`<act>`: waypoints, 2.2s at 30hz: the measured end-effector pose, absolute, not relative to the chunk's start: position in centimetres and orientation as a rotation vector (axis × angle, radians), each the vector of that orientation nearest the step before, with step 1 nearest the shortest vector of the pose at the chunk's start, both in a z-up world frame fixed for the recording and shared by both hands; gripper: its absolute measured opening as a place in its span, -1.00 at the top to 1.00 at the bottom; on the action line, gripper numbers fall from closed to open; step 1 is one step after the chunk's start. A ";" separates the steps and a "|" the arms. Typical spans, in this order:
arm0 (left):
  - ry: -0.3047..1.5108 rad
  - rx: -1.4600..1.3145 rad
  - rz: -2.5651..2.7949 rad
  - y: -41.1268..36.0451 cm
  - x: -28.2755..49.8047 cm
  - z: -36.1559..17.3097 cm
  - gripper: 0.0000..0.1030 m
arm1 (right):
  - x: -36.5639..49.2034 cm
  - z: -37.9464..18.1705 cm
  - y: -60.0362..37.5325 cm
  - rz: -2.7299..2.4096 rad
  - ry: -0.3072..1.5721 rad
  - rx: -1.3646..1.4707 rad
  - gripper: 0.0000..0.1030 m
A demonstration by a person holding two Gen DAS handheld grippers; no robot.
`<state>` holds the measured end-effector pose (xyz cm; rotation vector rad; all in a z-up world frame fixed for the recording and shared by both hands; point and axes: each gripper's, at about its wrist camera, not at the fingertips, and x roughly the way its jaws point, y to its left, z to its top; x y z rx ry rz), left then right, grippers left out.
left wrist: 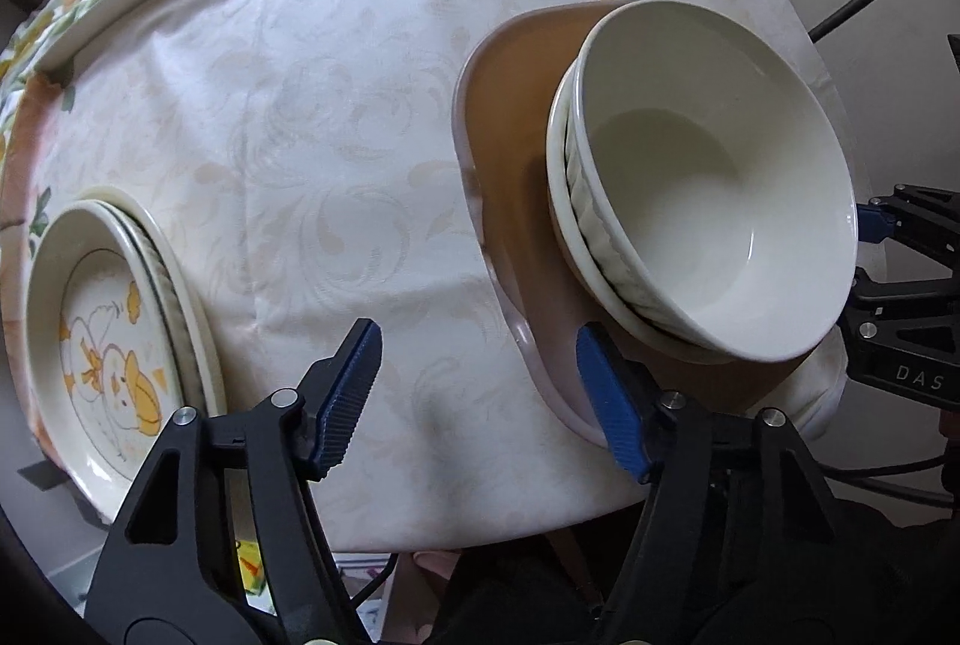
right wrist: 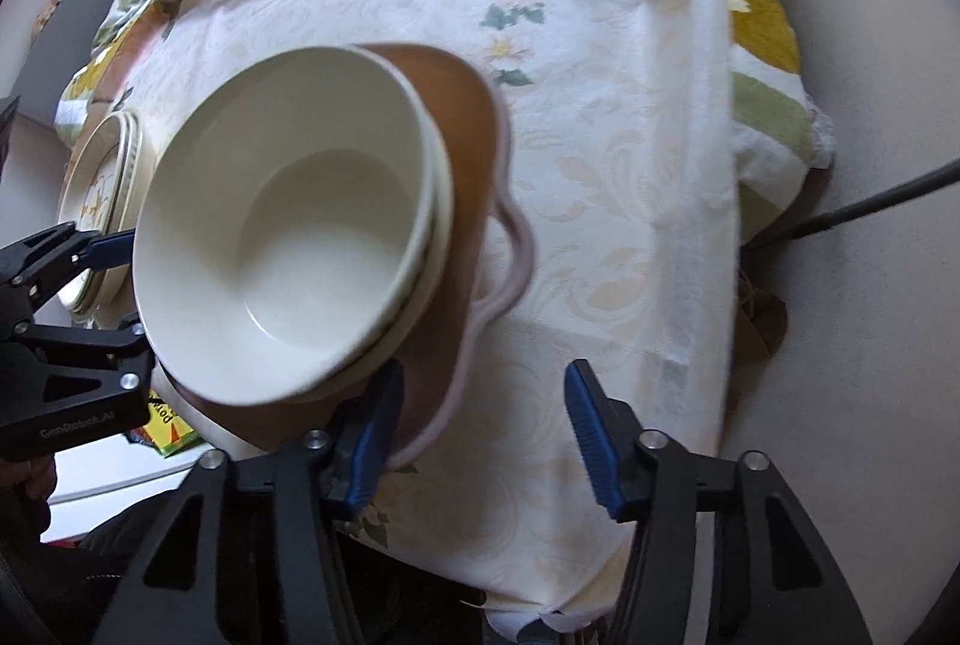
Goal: Organize plates and bowls
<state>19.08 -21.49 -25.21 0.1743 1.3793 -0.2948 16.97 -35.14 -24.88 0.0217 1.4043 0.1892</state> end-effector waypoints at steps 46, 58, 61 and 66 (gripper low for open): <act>1.080 0.251 -0.355 -10.5 16.7 -15.0 0.71 | 16.3 -17.7 -20.4 0.351 1.137 -0.055 0.62; 1.132 0.239 -0.333 0.3 16.0 -17.7 0.71 | 17.7 -19.2 -10.0 0.333 1.172 -0.081 0.65; 1.143 0.224 -0.325 2.1 16.3 -18.6 0.71 | 18.3 -19.9 -8.4 0.340 1.185 -0.095 0.65; 1.178 0.205 -0.315 3.9 16.4 -20.2 0.71 | 18.9 -21.3 -6.8 0.339 1.207 -0.105 0.65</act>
